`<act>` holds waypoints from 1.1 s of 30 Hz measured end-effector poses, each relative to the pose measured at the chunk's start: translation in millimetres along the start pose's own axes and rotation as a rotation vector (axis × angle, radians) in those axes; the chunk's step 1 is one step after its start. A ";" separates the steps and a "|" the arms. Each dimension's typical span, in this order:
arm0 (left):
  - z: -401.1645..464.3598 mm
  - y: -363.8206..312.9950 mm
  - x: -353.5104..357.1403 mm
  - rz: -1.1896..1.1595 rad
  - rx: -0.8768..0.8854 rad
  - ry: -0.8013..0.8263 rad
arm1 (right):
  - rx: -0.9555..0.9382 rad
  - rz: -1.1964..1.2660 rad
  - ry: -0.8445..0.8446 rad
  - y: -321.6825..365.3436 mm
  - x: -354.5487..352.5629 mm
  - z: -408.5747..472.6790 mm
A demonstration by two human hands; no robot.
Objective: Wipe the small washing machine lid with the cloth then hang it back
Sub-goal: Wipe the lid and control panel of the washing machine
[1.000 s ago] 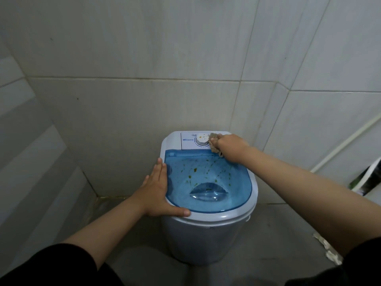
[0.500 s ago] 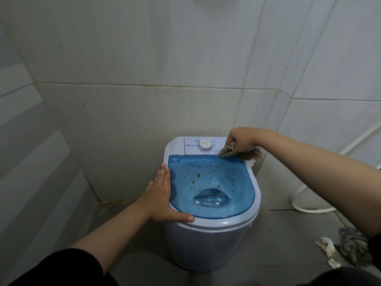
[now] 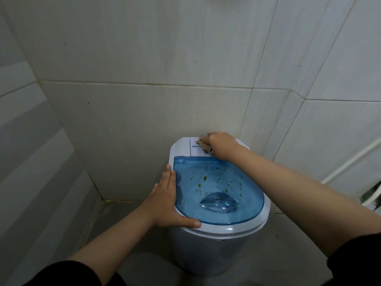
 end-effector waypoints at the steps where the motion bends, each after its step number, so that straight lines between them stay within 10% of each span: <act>1: 0.1 -0.4 -0.6 -0.001 0.000 -0.001 | 0.003 0.009 -0.014 -0.4 1.2 -2.5; 24: -1.4 -2.0 -1.4 -0.008 -0.004 0.003 | 0.005 0.073 0.252 -0.6 -45.3 -17.3; 33: -1.6 -0.7 -1.1 -0.023 -0.016 0.004 | -0.084 0.065 -0.043 45.0 -46.0 35.7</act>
Point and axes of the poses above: each hand's wrist, its own z-axis towards the middle knuckle, its own x-axis out of the palm, y = z × x, the point moved 5 cm from there along z, towards the middle knuckle, and after that the axes turned 1 degree about -x, right-handed, at the moved point
